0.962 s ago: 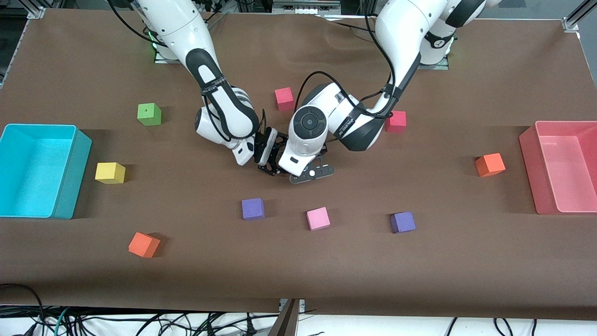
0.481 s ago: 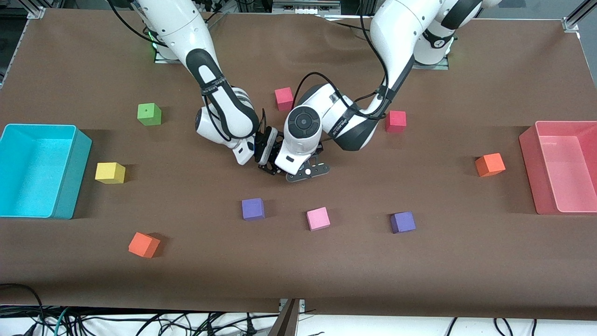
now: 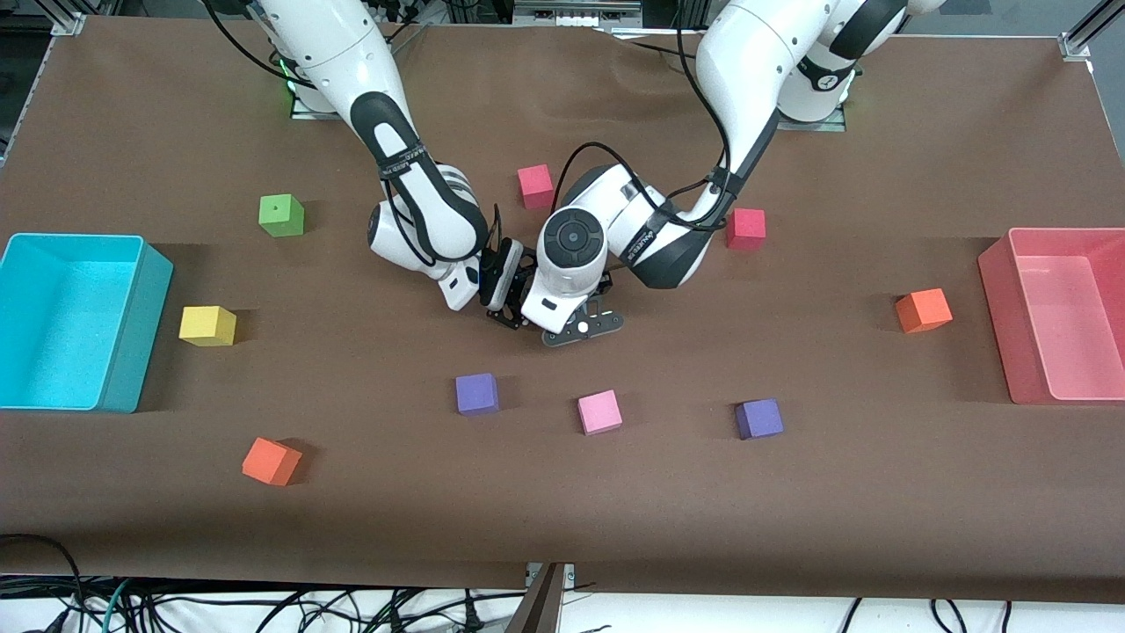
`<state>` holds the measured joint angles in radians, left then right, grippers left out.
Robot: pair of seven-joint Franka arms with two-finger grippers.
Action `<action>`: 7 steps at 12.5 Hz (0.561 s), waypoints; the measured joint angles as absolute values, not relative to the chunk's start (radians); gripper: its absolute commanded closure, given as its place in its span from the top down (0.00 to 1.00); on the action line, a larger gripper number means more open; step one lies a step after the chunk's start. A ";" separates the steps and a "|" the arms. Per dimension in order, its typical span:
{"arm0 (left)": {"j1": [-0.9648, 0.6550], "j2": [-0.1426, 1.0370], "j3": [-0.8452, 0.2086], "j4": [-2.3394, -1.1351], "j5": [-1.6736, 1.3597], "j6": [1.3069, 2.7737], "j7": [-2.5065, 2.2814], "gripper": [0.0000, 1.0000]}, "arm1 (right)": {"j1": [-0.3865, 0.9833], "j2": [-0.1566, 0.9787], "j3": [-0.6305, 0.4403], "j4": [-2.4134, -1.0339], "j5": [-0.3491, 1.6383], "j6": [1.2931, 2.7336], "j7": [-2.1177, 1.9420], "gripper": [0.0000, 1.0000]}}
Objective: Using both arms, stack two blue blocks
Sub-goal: 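Lower the cyan cube onto the other cube and open the left gripper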
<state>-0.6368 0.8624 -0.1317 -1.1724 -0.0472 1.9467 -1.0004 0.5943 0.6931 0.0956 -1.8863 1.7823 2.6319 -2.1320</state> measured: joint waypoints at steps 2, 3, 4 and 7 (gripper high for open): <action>-0.637 0.862 -0.132 -1.172 -0.047 1.949 -1.001 1.00 | 0.594 0.693 0.096 -1.889 1.782 2.632 -2.132 1.00; -0.637 0.862 -0.132 -1.169 -0.047 1.950 -1.001 1.00 | 0.594 0.692 0.096 -1.894 1.782 2.632 -2.132 1.00; -0.637 0.862 -0.132 -1.163 -0.047 1.951 -1.001 1.00 | 0.594 0.688 0.096 -1.904 1.782 2.632 -2.133 1.00; -0.626 0.817 -0.126 -1.140 -0.047 1.942 -1.001 1.00 | 0.584 0.625 0.091 -1.987 1.783 2.618 -2.133 1.00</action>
